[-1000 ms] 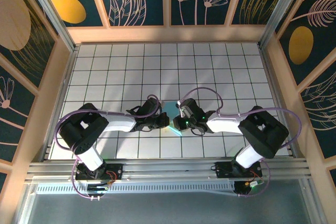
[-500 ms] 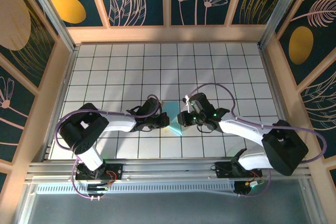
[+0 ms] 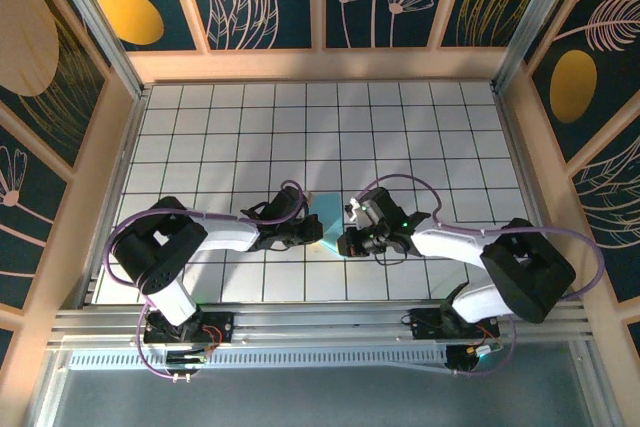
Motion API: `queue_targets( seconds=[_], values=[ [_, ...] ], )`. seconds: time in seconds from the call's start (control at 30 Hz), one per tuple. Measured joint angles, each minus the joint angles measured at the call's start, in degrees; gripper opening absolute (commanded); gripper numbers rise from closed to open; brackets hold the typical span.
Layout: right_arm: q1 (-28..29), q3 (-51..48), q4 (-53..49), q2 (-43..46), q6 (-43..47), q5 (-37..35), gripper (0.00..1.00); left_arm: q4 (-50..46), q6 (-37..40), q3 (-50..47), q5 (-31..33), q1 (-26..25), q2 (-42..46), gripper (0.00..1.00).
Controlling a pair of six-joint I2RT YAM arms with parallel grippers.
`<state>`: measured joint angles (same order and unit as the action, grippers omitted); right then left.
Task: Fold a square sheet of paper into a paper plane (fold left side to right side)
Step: Third fold the triangle at the center of the table.
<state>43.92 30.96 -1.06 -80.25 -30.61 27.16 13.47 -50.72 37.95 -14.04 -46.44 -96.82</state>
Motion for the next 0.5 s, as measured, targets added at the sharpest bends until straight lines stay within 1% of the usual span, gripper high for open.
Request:
queue_targets(
  seconds=[0.5],
  values=[
    [0.0, -2.6, 3.5, -2.0, -1.4, 1.4, 0.0, -0.1, 0.0, 0.1, 0.2, 0.0, 0.0, 0.01]
  ],
)
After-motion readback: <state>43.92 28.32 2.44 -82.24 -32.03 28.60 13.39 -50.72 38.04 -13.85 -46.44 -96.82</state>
